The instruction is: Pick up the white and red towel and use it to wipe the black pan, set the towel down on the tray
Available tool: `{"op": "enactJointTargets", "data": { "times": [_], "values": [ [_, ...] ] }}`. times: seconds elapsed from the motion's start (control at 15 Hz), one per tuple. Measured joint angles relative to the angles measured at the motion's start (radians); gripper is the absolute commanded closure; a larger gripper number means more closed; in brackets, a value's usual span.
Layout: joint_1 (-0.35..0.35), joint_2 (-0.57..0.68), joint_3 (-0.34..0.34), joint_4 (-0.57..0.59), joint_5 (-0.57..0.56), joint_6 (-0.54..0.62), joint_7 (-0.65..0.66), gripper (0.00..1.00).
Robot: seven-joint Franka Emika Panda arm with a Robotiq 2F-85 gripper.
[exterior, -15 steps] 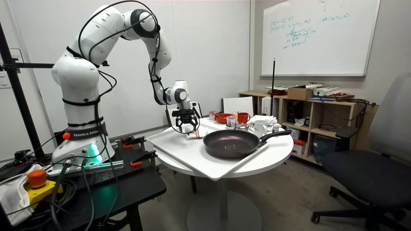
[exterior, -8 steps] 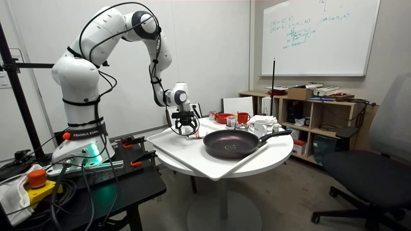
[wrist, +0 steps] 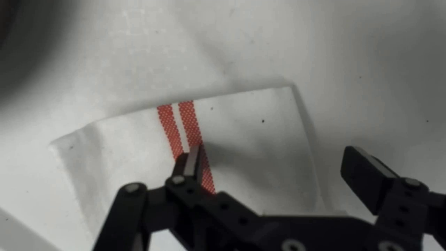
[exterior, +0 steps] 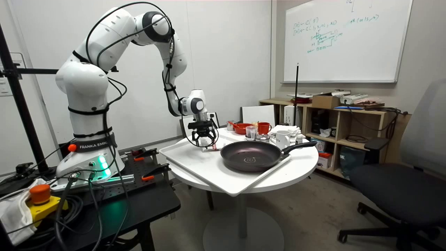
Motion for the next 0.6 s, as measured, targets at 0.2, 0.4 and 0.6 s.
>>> {"op": "enactJointTargets", "data": {
  "times": [0.2, 0.4, 0.6],
  "values": [
    [0.013, 0.005, -0.018, 0.000, -0.010, 0.000, 0.001, 0.00],
    [0.025, 0.014, -0.033, 0.000, -0.021, 0.000, 0.003, 0.00],
    [0.032, 0.021, -0.042, 0.001, -0.034, 0.000, 0.009, 0.25]
  ]
}}
